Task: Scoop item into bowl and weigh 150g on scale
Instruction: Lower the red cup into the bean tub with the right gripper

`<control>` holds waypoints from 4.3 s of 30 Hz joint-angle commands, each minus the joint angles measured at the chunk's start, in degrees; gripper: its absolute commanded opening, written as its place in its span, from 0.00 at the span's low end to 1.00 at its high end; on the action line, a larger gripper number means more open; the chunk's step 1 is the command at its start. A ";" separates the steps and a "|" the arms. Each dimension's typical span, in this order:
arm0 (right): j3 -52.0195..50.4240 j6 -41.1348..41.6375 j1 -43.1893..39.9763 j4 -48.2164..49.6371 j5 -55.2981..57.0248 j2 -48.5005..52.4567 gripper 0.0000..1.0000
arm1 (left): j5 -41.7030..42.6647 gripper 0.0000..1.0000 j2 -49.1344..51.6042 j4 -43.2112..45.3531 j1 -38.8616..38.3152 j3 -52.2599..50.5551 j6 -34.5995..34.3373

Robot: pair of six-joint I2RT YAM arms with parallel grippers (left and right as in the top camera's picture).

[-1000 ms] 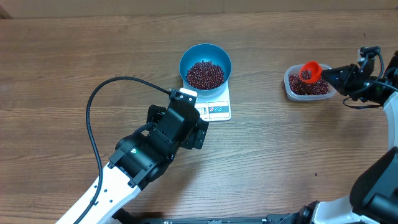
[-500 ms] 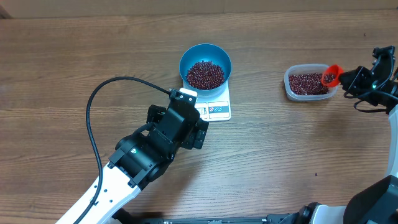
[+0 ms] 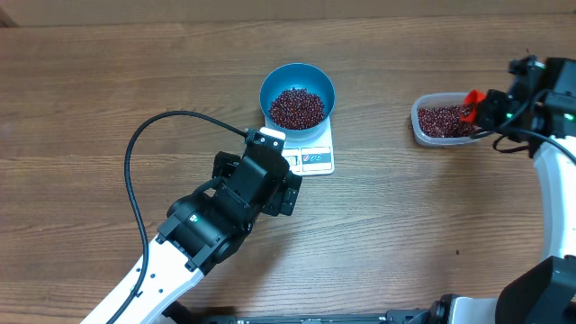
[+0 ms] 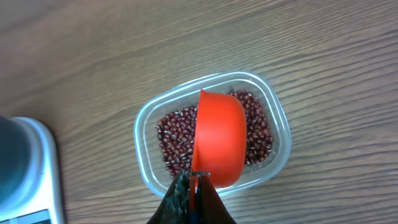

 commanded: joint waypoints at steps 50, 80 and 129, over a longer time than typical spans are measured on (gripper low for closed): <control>-0.13 -3.48 22.84 0.46 44.65 -1.18 0.04 | -0.20 0.99 0.20 0.04 0.57 -0.24 0.48; -0.13 5.86 23.78 4.28 40.15 -1.18 0.04 | -0.20 0.99 0.20 0.04 0.57 -0.24 0.48; -0.13 67.21 20.28 0.00 24.48 -1.16 0.04 | -0.20 0.99 0.20 0.04 0.57 -0.24 0.48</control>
